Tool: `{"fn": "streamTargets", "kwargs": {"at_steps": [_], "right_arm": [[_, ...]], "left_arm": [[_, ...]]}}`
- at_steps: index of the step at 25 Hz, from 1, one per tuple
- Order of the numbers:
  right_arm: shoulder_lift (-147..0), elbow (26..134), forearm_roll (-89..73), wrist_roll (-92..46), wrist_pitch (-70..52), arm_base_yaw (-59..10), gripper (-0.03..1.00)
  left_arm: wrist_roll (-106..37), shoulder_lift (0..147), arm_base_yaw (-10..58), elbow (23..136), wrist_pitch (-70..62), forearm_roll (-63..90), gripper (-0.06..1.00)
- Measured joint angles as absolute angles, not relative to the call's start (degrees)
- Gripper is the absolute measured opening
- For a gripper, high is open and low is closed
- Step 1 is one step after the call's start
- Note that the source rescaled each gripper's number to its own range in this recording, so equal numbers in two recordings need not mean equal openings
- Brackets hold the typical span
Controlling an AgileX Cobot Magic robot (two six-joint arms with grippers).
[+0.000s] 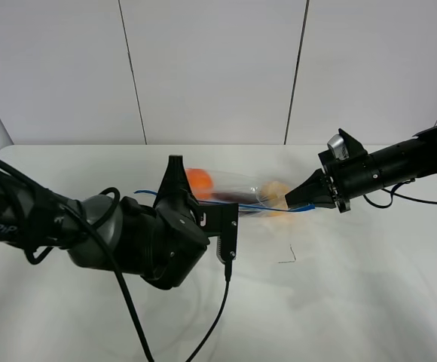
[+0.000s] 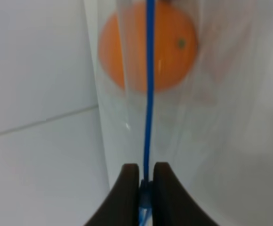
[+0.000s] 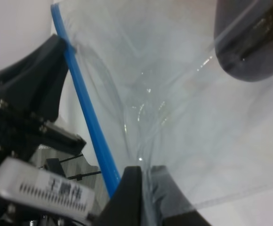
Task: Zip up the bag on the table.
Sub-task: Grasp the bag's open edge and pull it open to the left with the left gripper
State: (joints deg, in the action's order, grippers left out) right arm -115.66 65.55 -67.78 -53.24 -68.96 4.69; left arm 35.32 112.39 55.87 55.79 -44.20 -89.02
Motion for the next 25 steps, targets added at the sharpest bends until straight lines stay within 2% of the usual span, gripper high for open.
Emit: {"fn": "streamTargets", "kwargs": {"at_steps": [25], "right_arm": [[-115.7, 65.6, -67.9, -53.2, -69.0, 4.7, 0.00]], "left_arm": [[35.3, 112.4, 49.9, 54.8, -44.4, -89.1, 0.00]]}}
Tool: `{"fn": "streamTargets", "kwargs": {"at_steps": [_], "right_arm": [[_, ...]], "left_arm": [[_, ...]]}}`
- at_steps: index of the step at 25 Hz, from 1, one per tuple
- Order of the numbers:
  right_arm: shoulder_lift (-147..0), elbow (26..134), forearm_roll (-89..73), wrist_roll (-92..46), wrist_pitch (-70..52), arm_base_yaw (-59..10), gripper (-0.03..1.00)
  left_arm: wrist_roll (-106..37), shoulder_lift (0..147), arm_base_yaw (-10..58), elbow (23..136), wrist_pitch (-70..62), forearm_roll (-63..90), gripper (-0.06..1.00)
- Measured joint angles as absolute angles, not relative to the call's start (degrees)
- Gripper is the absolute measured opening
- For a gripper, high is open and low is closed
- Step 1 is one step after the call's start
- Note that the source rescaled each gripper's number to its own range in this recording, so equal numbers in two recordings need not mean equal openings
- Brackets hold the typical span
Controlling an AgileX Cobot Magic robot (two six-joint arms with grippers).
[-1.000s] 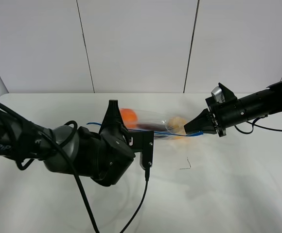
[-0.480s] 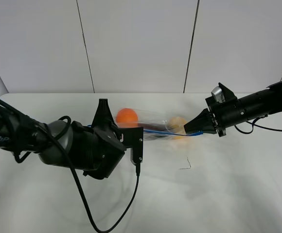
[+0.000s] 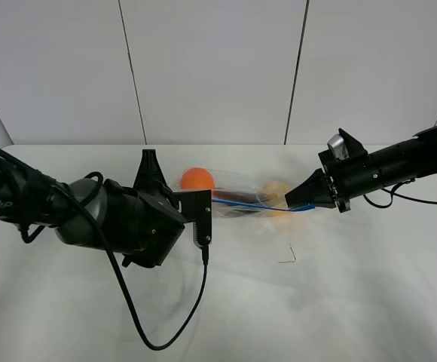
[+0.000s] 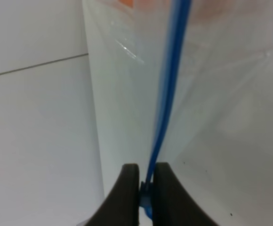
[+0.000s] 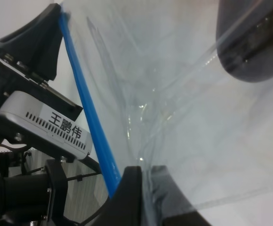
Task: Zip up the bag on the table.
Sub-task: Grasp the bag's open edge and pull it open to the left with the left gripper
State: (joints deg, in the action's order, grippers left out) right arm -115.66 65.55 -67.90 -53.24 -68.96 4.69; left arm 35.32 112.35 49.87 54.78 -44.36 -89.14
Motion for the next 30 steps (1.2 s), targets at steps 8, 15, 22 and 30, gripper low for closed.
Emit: {"fn": "streamTargets", "kwargs": {"at_steps": [8, 15, 22, 30], "right_arm": [[-115.7, 65.6, -67.9, -53.2, -69.0, 4.7, 0.00], [-115.7, 65.6, -67.9, -53.2, -69.0, 4.7, 0.00], [-115.7, 65.6, -68.1, -53.2, -69.0, 4.7, 0.00], [-115.7, 65.6, -68.2, -53.2, -69.0, 4.7, 0.00]], "left_arm": [[35.3, 112.4, 48.8, 54.8, -44.1, -89.1, 0.00], [35.3, 112.4, 47.3, 54.8, -44.4, -89.1, 0.00], [35.3, 112.4, 46.5, 54.8, -43.8, -89.4, 0.00], [35.3, 112.4, 46.1, 54.8, -42.8, -89.1, 0.09]]}}
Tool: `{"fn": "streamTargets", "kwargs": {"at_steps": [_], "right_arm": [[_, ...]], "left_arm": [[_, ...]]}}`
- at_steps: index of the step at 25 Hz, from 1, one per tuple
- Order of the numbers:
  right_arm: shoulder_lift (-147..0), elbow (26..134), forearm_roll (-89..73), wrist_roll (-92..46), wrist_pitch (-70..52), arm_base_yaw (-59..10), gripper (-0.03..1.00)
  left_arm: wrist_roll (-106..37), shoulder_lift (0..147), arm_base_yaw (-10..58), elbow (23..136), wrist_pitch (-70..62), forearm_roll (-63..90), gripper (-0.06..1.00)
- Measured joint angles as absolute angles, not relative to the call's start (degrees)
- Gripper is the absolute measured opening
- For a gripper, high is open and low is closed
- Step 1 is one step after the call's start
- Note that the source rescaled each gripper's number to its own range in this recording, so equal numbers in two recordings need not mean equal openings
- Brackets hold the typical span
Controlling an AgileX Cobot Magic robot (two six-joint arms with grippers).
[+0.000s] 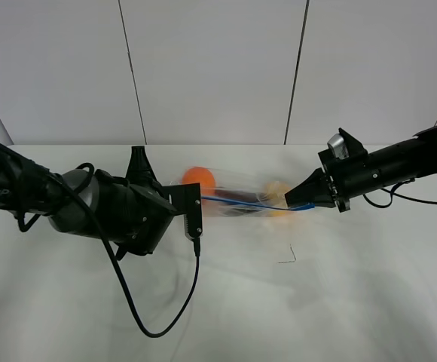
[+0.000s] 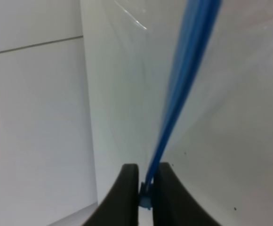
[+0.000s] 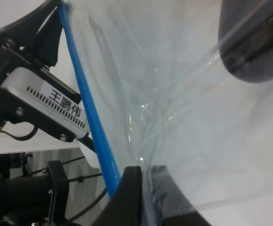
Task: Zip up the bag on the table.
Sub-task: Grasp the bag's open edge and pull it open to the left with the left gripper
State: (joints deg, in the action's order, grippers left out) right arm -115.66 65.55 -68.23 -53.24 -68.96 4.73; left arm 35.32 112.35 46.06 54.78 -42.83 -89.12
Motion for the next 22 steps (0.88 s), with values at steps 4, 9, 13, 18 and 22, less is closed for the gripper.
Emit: {"fn": "streamTargets", "kwargs": {"at_steps": [4, 9, 13, 18, 22], "right_arm": [[-115.7, 65.6, -67.3, -53.2, -69.0, 4.9, 0.00], [-115.7, 65.6, -67.3, -53.2, -69.0, 4.9, 0.00], [-115.7, 65.6, -67.3, -53.2, -69.0, 4.9, 0.00], [-115.7, 65.6, -67.3, -53.2, -69.0, 4.9, 0.00], [-115.7, 65.6, -67.2, -53.2, -69.0, 4.9, 0.00]], "left_arm": [[35.4, 112.4, 45.7, 54.8, -42.8, -88.9, 0.43], [35.6, 112.4, 45.7, 54.8, -42.8, -88.8, 0.65], [35.6, 112.4, 45.7, 54.8, -42.8, -88.8, 0.67], [35.6, 112.4, 45.7, 54.8, -43.0, -88.5, 0.67], [36.4, 112.4, 45.7, 54.8, -45.0, -88.5, 0.68]]}}
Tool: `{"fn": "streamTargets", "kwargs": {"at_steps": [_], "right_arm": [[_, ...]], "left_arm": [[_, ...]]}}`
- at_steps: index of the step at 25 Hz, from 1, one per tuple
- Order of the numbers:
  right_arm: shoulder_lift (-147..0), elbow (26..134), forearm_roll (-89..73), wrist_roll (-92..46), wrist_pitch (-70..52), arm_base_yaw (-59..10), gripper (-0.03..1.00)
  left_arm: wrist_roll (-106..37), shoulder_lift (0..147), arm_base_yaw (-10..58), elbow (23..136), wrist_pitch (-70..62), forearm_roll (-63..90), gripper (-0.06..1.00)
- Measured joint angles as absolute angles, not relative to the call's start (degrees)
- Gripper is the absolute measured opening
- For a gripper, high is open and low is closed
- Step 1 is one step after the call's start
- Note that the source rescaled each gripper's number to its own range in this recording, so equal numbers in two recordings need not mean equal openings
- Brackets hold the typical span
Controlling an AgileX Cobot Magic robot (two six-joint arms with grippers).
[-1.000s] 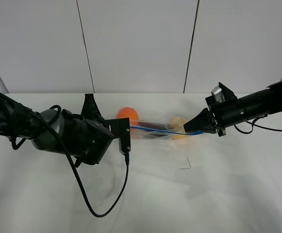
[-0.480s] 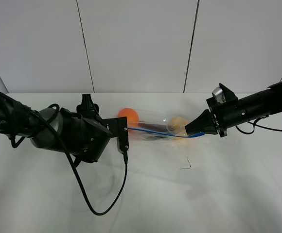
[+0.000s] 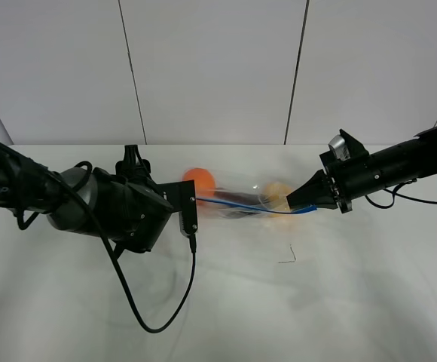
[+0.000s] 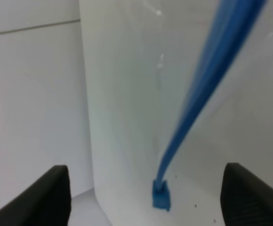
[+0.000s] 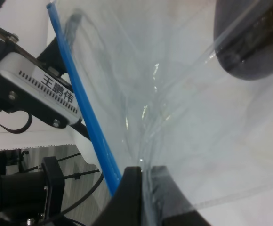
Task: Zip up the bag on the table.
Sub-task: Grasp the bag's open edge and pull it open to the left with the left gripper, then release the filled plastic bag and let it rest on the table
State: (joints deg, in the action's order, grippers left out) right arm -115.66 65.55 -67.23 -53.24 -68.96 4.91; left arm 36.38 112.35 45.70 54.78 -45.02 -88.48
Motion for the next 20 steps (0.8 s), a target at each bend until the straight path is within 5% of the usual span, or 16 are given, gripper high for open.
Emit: {"fn": "streamTargets", "kwargs": {"at_steps": [9, 20], "right_arm": [[-115.7, 65.6, -67.2, -53.2, -69.0, 4.9, 0.00], [-115.7, 65.6, -67.2, -53.2, -69.0, 4.9, 0.00]], "left_arm": [[41.3, 112.4, 45.7, 54.8, -46.7, -88.4, 0.97], [42.8, 109.4, 45.7, 55.0, -48.3, -81.6, 1.00]]}}
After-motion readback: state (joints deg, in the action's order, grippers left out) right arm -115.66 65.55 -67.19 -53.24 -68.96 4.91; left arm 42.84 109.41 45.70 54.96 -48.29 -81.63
